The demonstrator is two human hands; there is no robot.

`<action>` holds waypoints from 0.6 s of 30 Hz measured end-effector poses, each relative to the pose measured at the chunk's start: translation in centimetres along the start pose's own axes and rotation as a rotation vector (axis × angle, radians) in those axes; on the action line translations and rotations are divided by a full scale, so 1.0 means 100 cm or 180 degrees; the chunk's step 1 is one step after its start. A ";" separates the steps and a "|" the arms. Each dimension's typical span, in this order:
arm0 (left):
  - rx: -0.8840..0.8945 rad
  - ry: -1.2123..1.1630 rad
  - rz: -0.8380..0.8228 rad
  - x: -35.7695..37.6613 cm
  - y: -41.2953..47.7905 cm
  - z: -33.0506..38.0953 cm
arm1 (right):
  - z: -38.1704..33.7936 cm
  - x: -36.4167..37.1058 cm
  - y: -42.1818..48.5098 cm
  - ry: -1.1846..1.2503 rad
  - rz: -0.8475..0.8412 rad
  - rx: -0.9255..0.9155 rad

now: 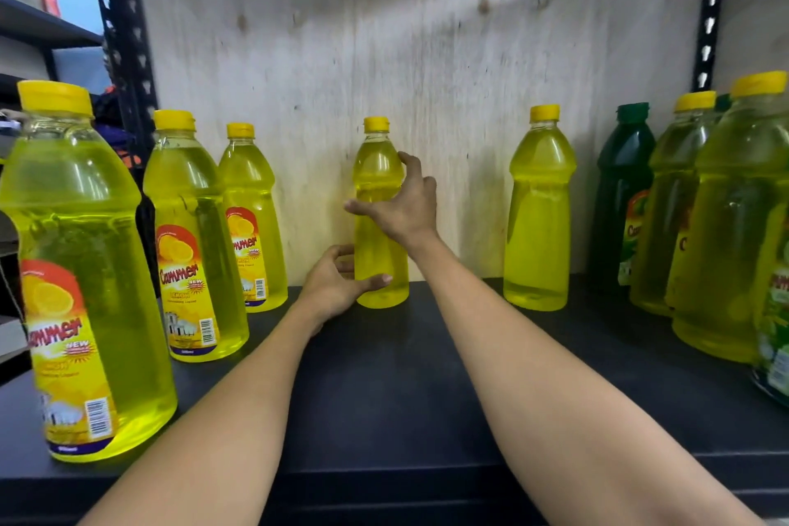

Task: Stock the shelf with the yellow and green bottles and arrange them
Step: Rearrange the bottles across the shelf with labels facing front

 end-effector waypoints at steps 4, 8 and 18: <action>-0.0020 0.0094 0.0071 -0.001 -0.002 0.002 | 0.001 -0.003 -0.005 -0.0200 0.0248 -0.0065; -0.0125 0.0034 0.0009 0.000 -0.002 0.000 | 0.015 -0.011 0.003 0.0203 0.0032 0.0183; -0.0246 0.0199 -0.0938 0.026 -0.001 -0.009 | 0.029 0.000 0.009 0.0227 -0.0531 0.0418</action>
Point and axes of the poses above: each hand's wrist, its own y-axis towards the middle knuckle, its own x-axis out of the palm, z = x × y, the point moved 10 cm from there along y, towards the middle knuckle, and after that the axes turned 5 degrees about -z, right-handed, at the moved point
